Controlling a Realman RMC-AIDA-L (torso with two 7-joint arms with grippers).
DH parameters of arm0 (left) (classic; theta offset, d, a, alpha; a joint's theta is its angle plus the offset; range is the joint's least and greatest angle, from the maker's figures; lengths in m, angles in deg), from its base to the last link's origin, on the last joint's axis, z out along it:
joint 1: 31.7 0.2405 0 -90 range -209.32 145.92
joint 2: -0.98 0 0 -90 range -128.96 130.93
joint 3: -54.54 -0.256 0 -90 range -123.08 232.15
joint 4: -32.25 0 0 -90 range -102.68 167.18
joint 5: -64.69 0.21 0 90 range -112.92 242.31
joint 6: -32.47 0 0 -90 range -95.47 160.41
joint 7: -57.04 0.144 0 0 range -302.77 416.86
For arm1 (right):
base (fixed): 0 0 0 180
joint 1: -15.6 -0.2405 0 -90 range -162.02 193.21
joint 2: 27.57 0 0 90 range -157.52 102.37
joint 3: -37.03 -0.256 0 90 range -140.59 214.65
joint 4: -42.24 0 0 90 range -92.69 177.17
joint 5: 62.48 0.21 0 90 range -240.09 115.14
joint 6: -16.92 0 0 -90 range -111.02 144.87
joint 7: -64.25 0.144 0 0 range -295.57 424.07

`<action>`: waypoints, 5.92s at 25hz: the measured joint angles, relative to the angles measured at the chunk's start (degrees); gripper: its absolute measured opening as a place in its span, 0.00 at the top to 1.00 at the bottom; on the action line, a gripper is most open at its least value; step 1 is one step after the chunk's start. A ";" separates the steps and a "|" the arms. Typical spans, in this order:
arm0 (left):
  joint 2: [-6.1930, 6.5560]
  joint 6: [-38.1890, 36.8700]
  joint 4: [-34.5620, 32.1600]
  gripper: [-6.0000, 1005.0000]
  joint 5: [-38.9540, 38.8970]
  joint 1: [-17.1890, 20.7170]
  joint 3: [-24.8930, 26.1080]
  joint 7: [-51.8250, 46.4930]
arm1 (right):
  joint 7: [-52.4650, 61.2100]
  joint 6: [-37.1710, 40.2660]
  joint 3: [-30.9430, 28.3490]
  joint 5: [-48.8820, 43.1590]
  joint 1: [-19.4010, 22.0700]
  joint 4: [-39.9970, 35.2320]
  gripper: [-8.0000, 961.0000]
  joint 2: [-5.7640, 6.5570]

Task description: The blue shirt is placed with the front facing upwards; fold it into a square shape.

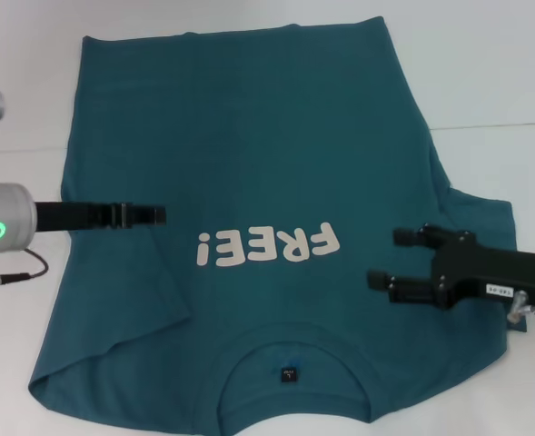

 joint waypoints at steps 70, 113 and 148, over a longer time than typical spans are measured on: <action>0.31 -6.51 8.88 0.07 -17.06 9.59 -3.76 47.29 | 80.16 -18.25 3.66 -30.64 -10.37 0.64 0.03 11.41; 0.25 -6.60 9.53 0.07 -17.00 8.88 -3.76 47.15 | 77.33 -15.10 4.06 -25.55 -8.34 3.13 0.03 13.43; 0.23 -6.61 9.76 0.07 -17.00 8.62 -3.75 47.30 | 74.94 -18.83 3.64 -16.31 -6.97 3.84 0.03 10.45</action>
